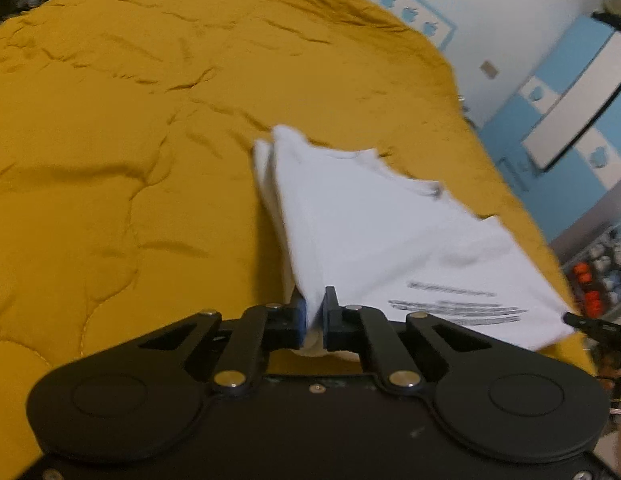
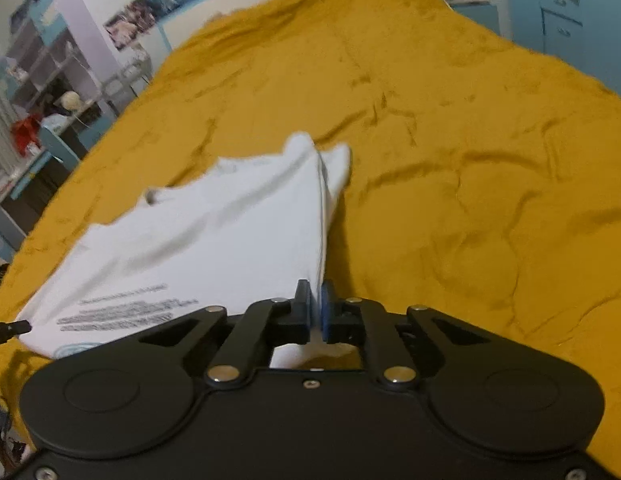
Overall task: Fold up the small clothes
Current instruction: 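Grasp the bundle edge with both tools and straighten it, then open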
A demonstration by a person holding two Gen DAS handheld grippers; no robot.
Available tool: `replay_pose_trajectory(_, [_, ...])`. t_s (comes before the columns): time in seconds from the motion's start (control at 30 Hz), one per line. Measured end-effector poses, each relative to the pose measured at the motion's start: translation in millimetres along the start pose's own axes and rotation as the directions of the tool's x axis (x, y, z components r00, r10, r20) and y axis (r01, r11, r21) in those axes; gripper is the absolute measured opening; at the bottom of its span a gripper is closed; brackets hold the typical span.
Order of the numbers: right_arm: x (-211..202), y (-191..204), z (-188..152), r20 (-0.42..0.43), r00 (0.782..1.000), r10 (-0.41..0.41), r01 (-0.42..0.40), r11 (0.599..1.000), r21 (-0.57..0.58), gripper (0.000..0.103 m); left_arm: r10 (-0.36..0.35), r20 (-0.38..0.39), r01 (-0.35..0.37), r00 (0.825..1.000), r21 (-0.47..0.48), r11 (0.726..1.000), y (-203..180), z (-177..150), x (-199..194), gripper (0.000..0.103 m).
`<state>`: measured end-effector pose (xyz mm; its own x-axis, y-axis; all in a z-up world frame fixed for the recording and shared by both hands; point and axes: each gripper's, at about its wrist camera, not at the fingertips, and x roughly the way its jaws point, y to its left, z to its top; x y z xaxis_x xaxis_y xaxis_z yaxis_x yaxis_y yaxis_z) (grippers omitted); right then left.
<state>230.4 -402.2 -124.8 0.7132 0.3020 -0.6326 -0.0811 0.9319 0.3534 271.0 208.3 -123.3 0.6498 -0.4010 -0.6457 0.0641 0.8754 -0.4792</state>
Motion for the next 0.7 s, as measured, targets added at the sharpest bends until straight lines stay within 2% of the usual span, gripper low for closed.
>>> replay_pose_trajectory(0.07, [-9, -1, -1, -0.002, 1.0, 0.014, -0.014, 1.0, 0.002, 0.004, 0.014, -0.034, -0.013, 0.999, 0.035, 0.999, -1, -2, -2, 0.005])
replay_pose_trajectory(0.13, [-6, -5, -8, -0.03, 1.0, 0.007, -0.007, 1.0, -0.005, 0.004, 0.037, -0.091, -0.033, 0.995, 0.045, 0.998, 3, -5, 12, 0.005])
replay_pose_trajectory(0.23, [14, -21, -23, -0.086, 0.996, -0.011, 0.015, 0.999, 0.038, 0.004, 0.049, -0.162, -0.05, 0.986, -0.002, 0.999, 23, -19, 36, 0.008])
replay_pose_trajectory(0.3, [21, -31, -31, -0.093, 0.996, 0.004, 0.005, 0.995, 0.099, 0.003, 0.031, -0.155, -0.039, 0.987, -0.052, 0.998, 33, -21, 41, 0.01])
replay_pose_trajectory(0.4, [19, -36, -33, -0.099, 0.995, 0.027, -0.014, 0.992, 0.125, 0.005, 0.002, -0.155, -0.016, 0.988, -0.09, 0.996, 38, -12, 34, 0.021])
replay_pose_trajectory(0.47, [14, -36, -25, -0.103, 0.993, 0.048, -0.034, 0.99, 0.133, 0.015, 0.055, -0.125, -0.063, 0.991, -0.06, 0.996, 32, 0, 22, 0.046])
replay_pose_trajectory(0.5, [11, -33, -18, -0.088, 0.995, 0.044, -0.033, 0.992, 0.122, 0.026, 0.08, -0.099, -0.083, 0.992, -0.03, 0.996, 28, 8, 19, 0.049])
replay_pose_trajectory(0.53, [9, -29, -11, -0.061, 0.998, 0.033, -0.027, 0.995, 0.097, 0.032, 0.09, -0.076, -0.09, 0.993, -0.005, 0.996, 25, 16, 18, 0.05])
replay_pose_trajectory(0.57, [10, -24, -2, -0.033, 0.999, 0.031, -0.028, 0.997, 0.066, 0.044, 0.098, -0.055, -0.097, 0.994, 0.014, 0.995, 23, 26, 20, 0.053])
replay_pose_trajectory(0.7, [41, -4, 33, 0.04, 0.999, -0.001, 0.002, 1.0, -0.028, 0.046, 0.12, 0.026, -0.121, 0.992, 0.024, 0.992, 19, 66, 53, 0.054])
